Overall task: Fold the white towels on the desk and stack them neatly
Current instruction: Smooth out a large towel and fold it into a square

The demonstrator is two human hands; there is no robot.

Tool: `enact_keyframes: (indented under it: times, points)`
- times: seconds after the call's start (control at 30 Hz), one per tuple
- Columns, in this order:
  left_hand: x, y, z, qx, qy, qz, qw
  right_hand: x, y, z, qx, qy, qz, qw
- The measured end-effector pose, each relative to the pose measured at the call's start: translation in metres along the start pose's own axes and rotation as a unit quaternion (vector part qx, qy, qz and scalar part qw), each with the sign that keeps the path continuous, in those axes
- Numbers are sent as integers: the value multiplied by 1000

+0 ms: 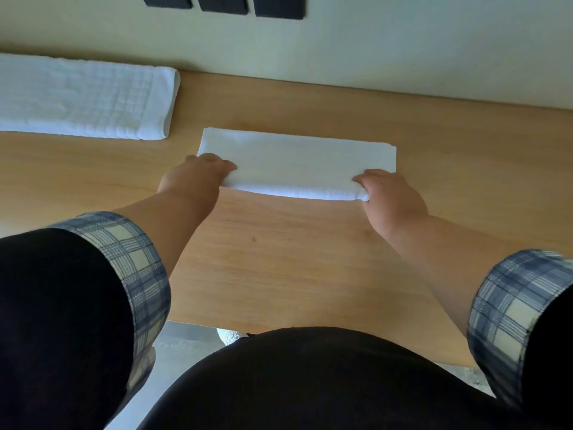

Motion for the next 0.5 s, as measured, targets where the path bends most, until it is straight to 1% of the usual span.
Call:
enact_keyframes:
  times: [0.1, 0.23, 0.33, 0.5]
  points:
    - [-10, 17, -10, -10, -1, 9, 1000, 0, 20, -16, 36, 11, 29, 999]
    - [-17, 39, -27, -39, 2, 32, 999, 6, 41, -33, 97, -22, 60, 993]
    - [-21, 57, -41, -53, 11, 55, 997, 11, 55, -48, 123, -31, 92, 988]
    - [-22, 86, -79, -67, -8, 99, 993, 15, 72, -83, 172, -51, 154, 972]
Point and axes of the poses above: each hand's wrist, its own x-axis towards the middle knuckle, its own y-axis out of the back of the hand, z = x × y, the point moved 10 cm from there along x, towards the middle knuckle, and after that the axes turned 4 degrees about -z, right-handed, at the moved point
